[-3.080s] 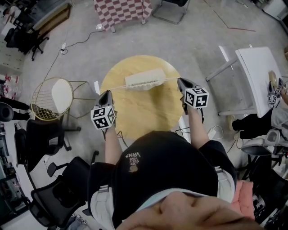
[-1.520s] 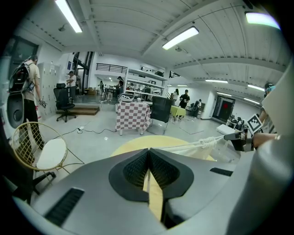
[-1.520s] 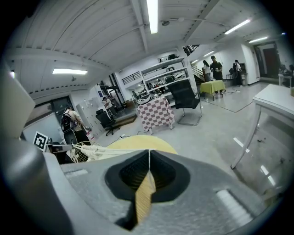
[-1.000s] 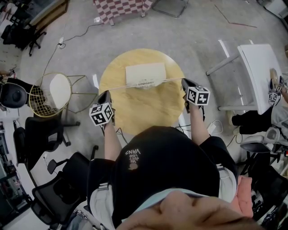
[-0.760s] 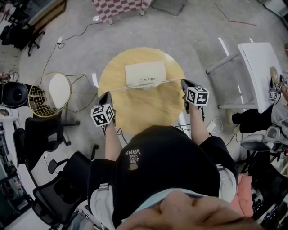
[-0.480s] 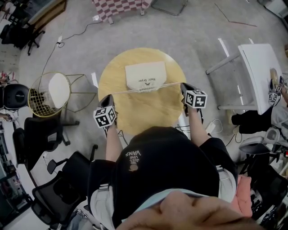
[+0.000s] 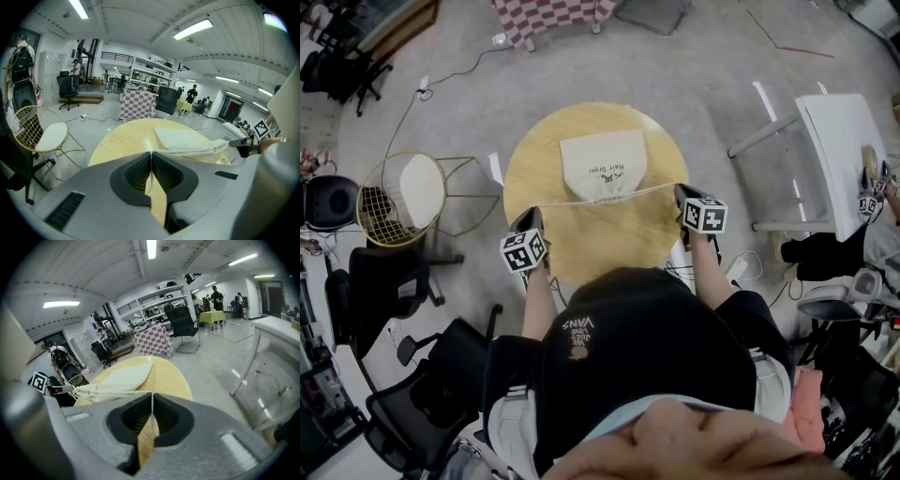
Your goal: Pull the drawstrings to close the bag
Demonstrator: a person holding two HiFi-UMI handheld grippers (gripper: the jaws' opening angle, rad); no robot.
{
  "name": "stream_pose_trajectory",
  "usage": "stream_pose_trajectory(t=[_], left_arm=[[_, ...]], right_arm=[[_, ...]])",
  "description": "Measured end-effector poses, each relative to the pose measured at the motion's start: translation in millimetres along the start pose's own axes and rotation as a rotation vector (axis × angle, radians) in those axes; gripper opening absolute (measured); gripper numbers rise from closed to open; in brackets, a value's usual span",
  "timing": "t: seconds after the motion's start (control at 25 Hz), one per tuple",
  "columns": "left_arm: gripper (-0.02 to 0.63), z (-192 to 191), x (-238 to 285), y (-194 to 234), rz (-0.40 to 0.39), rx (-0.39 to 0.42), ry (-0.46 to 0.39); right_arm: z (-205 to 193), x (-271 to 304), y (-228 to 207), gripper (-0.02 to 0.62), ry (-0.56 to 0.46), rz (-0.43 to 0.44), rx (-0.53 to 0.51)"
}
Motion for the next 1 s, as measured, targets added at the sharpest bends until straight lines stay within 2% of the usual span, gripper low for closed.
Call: stream_pose_trajectory(t=[0.52,0.72,0.76,0.84,1.0], left_arm=[[0.048,-12,5,0,0.011,-0.006,0.060],[0.054,-13,2,0,0.007,-0.008,0.062],[0.060,-14,1,1,0.004,-0.010,0.065],[0.117,-17,1,2,0.001,-0.015,0.072],[0.135,-20,-2,4,0.005,-0.022,0.079]], right_arm=[[-10,5,2,0.016,0.027,-0.023,-0.071],[-13,5,2,0.074,0.055,-0.005,-0.079],[-14,5,2,0.075,0.056,-0.002,-0.078],[-14,4,2,0.075,0.059,0.005,-0.079],[-13,1,3,0.083,0.065,0.017,-0.087]])
Point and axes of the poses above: the fingertips, and each gripper's own axes: x forward along the fingers, y to its left, z out of its top, the point moved 8 cm from there along -x, backward along the fingers, and after that the axes turned 10 degrees about x, right-handed, at the moved point
